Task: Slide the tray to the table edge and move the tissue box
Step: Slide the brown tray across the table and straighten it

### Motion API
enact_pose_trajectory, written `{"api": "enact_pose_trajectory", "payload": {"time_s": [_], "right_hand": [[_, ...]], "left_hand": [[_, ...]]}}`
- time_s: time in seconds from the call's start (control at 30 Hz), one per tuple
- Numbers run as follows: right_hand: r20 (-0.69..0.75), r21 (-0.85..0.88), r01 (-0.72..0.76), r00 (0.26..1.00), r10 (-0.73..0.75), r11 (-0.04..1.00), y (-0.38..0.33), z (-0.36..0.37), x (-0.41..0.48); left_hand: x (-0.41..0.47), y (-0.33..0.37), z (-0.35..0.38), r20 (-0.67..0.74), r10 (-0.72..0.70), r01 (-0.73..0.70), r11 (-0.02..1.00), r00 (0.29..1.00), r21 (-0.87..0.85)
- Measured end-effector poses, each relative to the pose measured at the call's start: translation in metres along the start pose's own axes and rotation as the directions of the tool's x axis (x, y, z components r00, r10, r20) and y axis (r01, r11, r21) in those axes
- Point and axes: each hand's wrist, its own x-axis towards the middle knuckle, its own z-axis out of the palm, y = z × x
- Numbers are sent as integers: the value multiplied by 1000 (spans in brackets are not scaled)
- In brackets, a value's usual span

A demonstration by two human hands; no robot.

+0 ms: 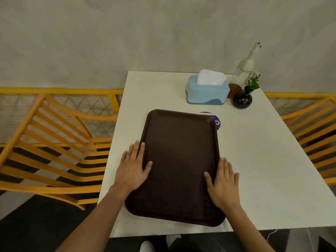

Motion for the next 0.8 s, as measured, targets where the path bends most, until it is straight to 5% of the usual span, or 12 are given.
{"api": "enact_pose_trajectory", "payload": {"time_s": [0.6, 0.8], "right_hand": [[5, 1, 173, 985, -173, 985, -81, -1, 63], [-74, 165, 242, 970, -233, 956, -94, -11, 70]], "left_hand": [[23, -63, -25, -43, -143, 142, 989, 989, -32], [10, -52, -32, -136, -193, 156, 957, 972, -245]]}}
